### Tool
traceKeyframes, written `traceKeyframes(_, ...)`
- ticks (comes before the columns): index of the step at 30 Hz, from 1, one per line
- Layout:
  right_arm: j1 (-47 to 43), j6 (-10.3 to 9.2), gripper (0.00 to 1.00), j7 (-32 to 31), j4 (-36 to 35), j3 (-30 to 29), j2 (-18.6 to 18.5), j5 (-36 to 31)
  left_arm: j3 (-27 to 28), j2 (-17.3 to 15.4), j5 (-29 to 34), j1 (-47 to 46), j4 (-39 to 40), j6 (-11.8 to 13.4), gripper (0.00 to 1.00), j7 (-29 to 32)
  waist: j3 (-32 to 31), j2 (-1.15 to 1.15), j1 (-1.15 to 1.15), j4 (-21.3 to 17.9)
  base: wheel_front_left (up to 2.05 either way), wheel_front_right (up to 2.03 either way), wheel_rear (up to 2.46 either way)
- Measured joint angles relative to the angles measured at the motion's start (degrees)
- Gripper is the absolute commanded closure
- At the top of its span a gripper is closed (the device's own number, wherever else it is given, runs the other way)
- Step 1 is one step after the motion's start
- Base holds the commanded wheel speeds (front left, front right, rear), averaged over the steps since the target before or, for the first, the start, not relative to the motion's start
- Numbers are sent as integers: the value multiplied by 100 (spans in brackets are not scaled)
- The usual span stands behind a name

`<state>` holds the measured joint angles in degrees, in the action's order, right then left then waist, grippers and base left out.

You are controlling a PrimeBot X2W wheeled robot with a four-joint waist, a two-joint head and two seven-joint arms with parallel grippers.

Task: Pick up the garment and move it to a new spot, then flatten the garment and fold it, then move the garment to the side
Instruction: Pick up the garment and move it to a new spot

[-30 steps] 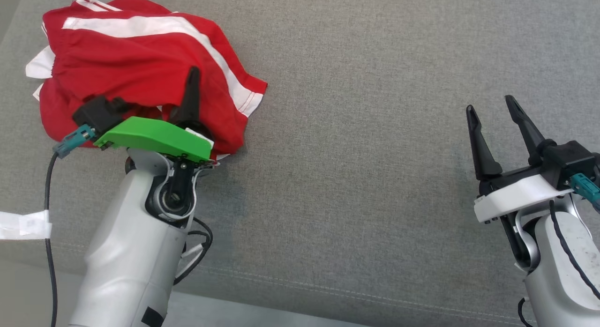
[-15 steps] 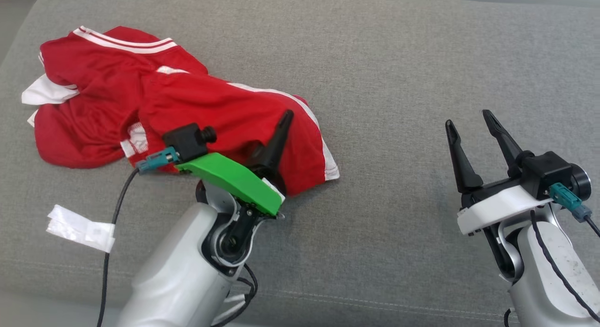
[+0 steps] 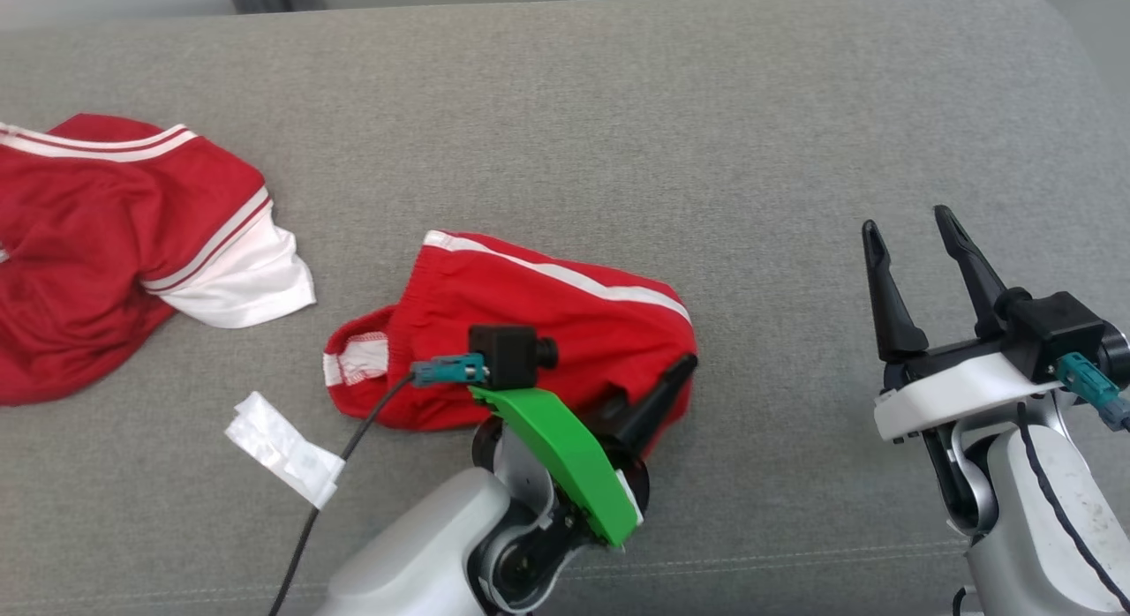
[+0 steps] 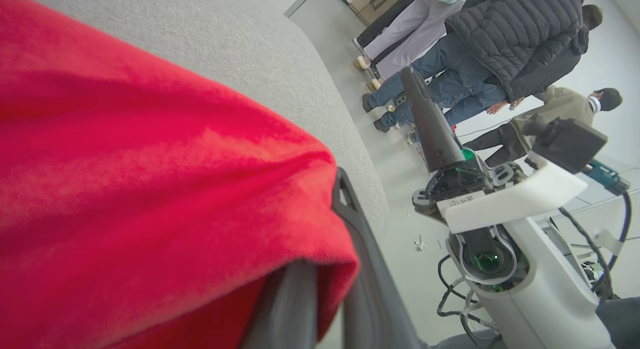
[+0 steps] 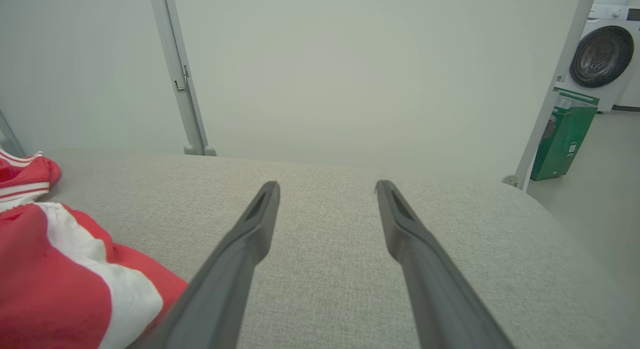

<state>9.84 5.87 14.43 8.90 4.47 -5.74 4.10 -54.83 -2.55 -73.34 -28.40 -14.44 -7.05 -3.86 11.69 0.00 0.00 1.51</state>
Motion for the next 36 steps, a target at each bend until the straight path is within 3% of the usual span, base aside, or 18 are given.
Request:
traceKeyframes(7, -246, -202, 0, 0, -209, -278, 40, 58, -737, -21, -71, -2, 136, 0, 100, 190, 0, 0, 0, -553, 0, 0, 0)
traceKeyframes(12, -435, -199, 0, -1, -234, -288, 82, 88, -934, -25, -302, 3, 175, 0, 100, 242, 15, 0, 0, -957, 0, 0, 0)
traceKeyframes(21, -448, -110, 0, 0, -68, -219, 108, 158, -1028, -180, -299, 380, -581, -1, 100, 455, 58, 0, 0, -1598, 0, 0, 0)
traceKeyframes(27, -443, -62, 0, -1, -40, -221, 42, 156, -1035, -720, -302, 703, -847, -2, 100, 502, 37, 0, 0, -1458, 0, 0, 0)
traceKeyframes(36, -446, 14, 0, 0, 89, -82, 22, 146, -751, -1089, -465, 1003, -801, -5, 100, 423, -135, 0, 0, -805, 0, 0, 0)
